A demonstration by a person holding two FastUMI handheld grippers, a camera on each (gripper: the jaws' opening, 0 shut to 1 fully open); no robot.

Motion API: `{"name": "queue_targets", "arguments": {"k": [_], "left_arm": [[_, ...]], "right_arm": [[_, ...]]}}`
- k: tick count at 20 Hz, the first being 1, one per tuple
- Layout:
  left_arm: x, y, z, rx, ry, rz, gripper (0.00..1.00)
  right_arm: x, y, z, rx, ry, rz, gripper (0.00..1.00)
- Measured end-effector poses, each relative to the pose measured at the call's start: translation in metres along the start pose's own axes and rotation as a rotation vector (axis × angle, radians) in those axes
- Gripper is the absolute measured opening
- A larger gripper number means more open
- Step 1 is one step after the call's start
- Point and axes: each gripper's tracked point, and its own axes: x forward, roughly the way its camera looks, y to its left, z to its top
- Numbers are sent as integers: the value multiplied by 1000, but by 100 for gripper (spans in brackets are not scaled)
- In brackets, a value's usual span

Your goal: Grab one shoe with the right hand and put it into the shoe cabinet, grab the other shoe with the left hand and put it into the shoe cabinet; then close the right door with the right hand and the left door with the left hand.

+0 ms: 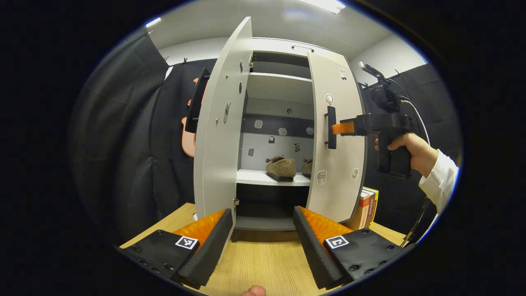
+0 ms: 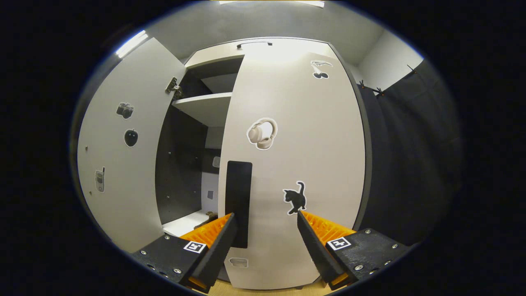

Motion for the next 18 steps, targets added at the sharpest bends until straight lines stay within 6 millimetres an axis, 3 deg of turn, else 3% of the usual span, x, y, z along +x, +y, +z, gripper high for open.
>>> {"name": "queue_targets", "arguments": {"k": [6,11,15,16,18], "left_arm": [[0,1,3,-16,1,16,97],[0,13,10,-42,-27,91,96],[0,65,34,-93,-73,290,94],[-3,83,43,-95,-82,339,100],[-3,114,59,-100,-103,416,97]], "right_arm": [[5,-6,-1,21,0,-12,92],[-31,-13,-4,29,9,-14,93],[-68,-22,-13,19,13,-22,93],[-77,-24,-18,20,21,-27,93],[-90,-27,-27,28,28,-35,93]]}}
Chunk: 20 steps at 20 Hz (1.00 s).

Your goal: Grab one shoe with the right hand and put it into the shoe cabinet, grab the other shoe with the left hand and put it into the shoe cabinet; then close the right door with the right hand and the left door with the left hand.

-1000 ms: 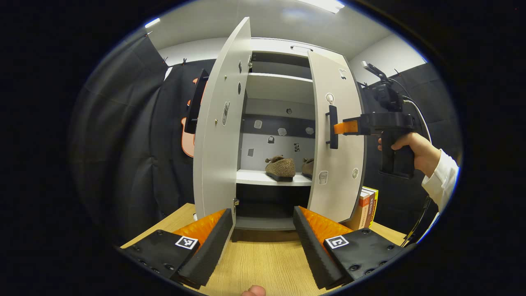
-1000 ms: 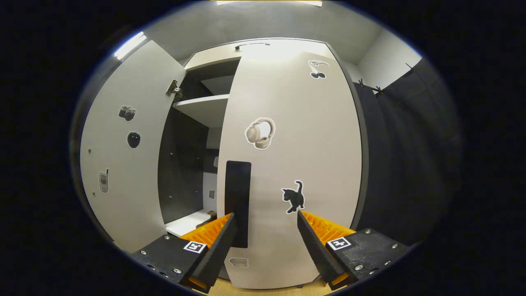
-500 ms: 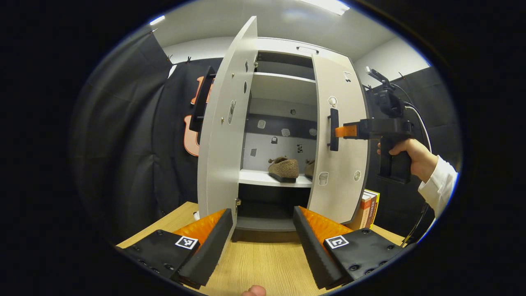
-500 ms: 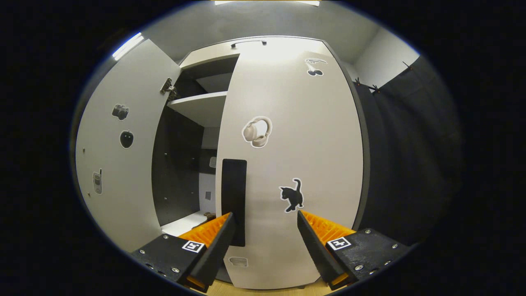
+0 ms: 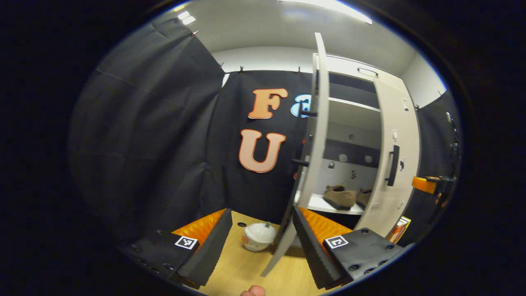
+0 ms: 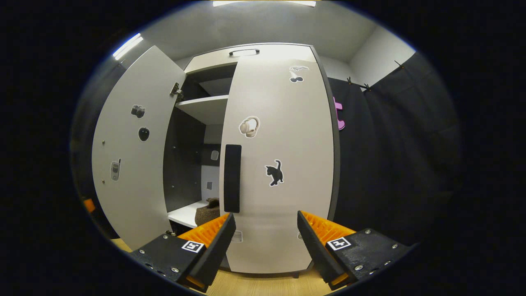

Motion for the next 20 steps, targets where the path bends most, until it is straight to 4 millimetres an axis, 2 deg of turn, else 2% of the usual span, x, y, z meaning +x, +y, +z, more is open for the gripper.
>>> {"name": "queue_targets", "arguments": {"k": [1,2,4,6,8,11,14,15,16,20], "left_arm": [[10,9,11,1,-15,20,94],[19,14,22,7,-28,26,96],[39,14,39,31,-49,11,94],[63,11,56,61,-72,-7,96],[75,1,67,87,-86,-34,94],[79,0,87,158,-155,-15,95],[83,-13,90,158,-156,-45,92],[82,-20,89,143,-148,-71,95],[80,-30,85,127,-136,-100,92],[69,-81,76,79,-115,-202,92]], "right_arm": [[-4,-2,-5,6,-2,-1,93],[-9,-2,-10,10,0,-4,93],[-16,-2,-21,24,13,-4,93],[-22,-4,-26,36,18,-10,93],[-32,-8,-26,38,18,-20,93],[-38,-16,-27,18,12,-38,93],[-43,-20,-23,10,0,-42,93],[-44,-22,-23,11,-3,-42,93],[-43,-24,-22,12,-3,-44,93],[-47,-30,-21,23,-4,-45,93]]}}
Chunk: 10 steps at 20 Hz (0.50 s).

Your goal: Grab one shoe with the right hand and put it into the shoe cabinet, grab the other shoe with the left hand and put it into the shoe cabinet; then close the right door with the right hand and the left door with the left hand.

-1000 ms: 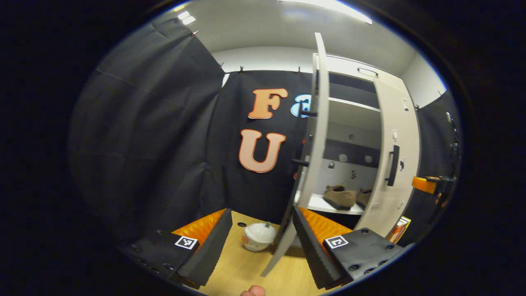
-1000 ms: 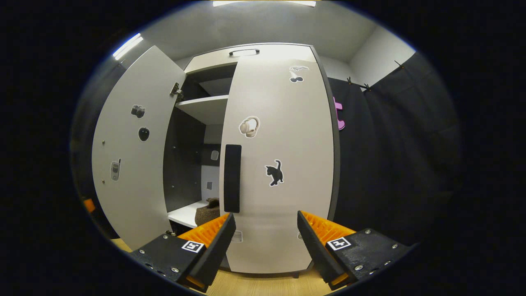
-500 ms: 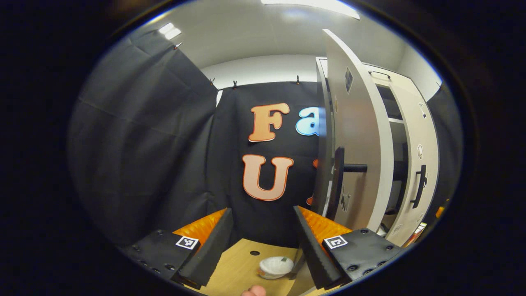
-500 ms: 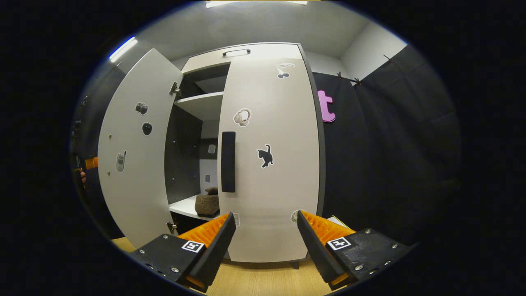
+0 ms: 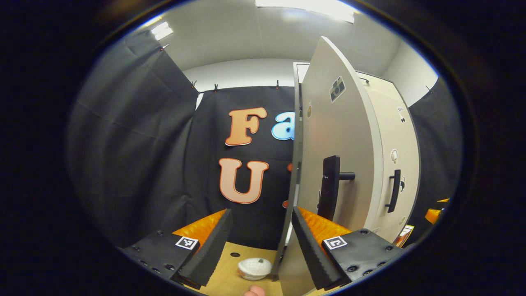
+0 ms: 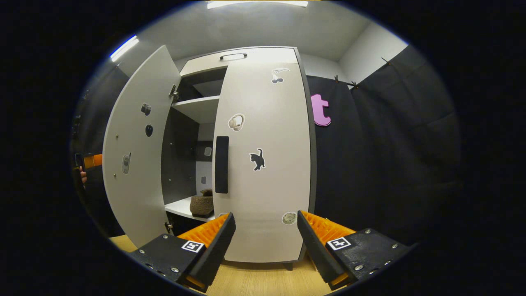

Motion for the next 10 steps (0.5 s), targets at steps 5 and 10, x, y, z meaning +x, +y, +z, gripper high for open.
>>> {"name": "queue_targets", "arguments": {"k": [5,10], "left_arm": [[10,-71,-13,-55,32,-113,92],[26,-112,-14,-28,46,-178,96]], "right_arm": [[-1,-9,3,-11,-8,-13,93],[-9,-9,8,-5,-15,-9,93]]}}
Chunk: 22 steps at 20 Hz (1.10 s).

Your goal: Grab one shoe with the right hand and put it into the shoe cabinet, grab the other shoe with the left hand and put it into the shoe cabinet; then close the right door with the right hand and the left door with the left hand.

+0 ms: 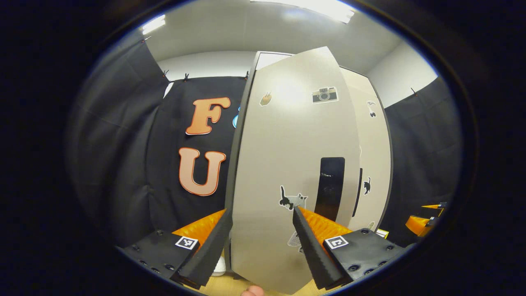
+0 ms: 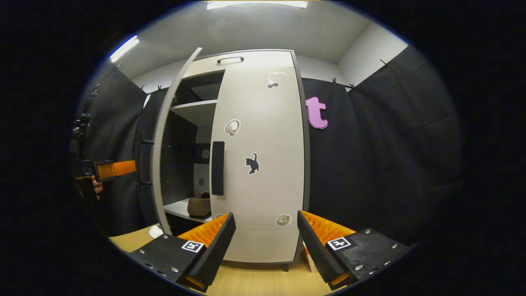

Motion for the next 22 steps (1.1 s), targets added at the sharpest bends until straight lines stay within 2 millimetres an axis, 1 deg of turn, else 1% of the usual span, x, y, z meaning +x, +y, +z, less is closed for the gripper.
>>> {"name": "queue_targets", "arguments": {"k": [2,3,5,6,10,11,12,13,14,15,16,18,19,20,21,22], "left_arm": [[3,-11,5,4,-14,-22,96],[3,-17,4,3,-16,-32,94],[6,-30,3,-5,-9,-55,94],[9,-35,4,-13,-5,-69,96],[27,-55,-2,-43,19,-106,96],[33,-61,-5,-56,27,-118,94],[38,-65,-9,-65,38,-125,96],[42,-67,-16,-76,53,-123,94],[46,-70,-21,-90,69,-126,96],[54,-71,-22,-105,62,-127,96],[55,-73,-24,-112,68,-129,94],[64,-77,-28,-113,66,-139,99],[69,-80,-29,-103,69,-141,96],[74,-82,-30,-84,69,-141,96],[78,-84,-30,-61,69,-138,94],[82,-86,-31,-43,68,-134,96]], "right_arm": [[-2,-1,-1,-1,0,-2,93],[-3,-2,-3,0,4,-4,93],[-5,-4,-5,2,12,-7,93],[-5,-5,-6,3,13,-9,93],[-6,-11,-5,-1,18,-17,93],[-6,-13,-4,-4,19,-18,89],[-6,-15,-4,-8,18,-22,93],[-8,-17,-3,-12,16,-26,93],[-8,-19,-3,-13,16,-30,93],[-9,-22,-3,-13,17,-35,93],[-10,-23,-3,-13,19,-37,93],[-8,-27,-5,-20,22,-43,93],[-8,-30,-6,-24,25,-46,93],[-7,-31,-7,-24,27,-46,93],[-6,-31,-7,-21,27,-46,93],[-5,-32,-7,-18,27,-44,93]]}}
